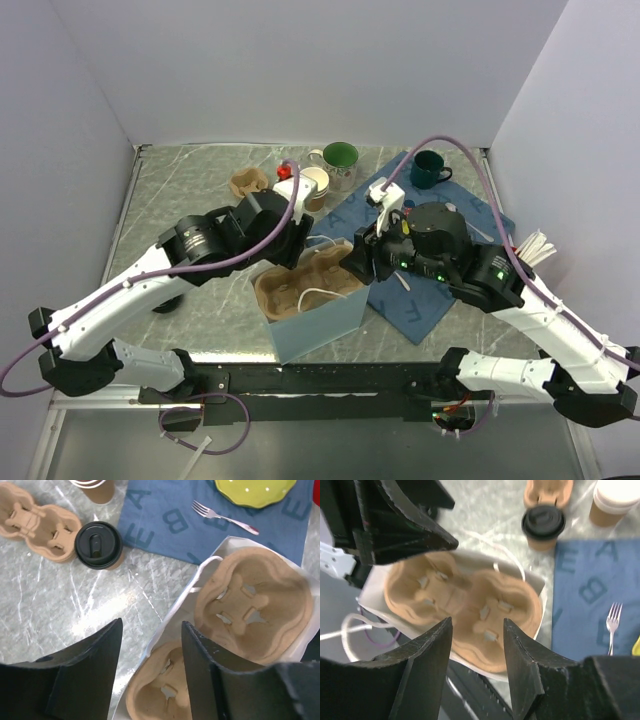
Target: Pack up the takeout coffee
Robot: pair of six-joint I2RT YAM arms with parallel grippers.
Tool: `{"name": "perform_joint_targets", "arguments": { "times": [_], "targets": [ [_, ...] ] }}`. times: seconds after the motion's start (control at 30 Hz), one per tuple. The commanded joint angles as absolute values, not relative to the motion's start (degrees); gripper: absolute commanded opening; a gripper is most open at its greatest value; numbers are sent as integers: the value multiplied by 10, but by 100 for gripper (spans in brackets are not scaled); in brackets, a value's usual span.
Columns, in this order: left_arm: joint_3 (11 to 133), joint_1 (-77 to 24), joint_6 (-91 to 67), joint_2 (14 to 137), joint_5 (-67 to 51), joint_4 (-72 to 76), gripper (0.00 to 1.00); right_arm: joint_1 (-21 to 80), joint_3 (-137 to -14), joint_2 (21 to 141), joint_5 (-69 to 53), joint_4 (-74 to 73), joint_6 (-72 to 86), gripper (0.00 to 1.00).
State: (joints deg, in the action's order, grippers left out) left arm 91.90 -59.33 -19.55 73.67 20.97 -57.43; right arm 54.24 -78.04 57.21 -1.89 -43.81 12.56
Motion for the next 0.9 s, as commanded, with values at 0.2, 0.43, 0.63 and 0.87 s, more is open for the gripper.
{"name": "perform_joint_targets", "arguments": {
  "times": [0.2,0.43,0.63,0.87],
  "targets": [
    [954,-590,-149,751,155,-538,23,550,-757,579,-19,-418,227,49],
    [962,-590,-151,758,150,-548,1,570,-740,593,20,-419,313,52],
    [967,-585,-156,755,160,-546,1,609,-760,635,67,-433,356,55],
    [981,-576,-170,761,151,-548,1,660,-783,692,152,-453,375,61]
  ]
}}
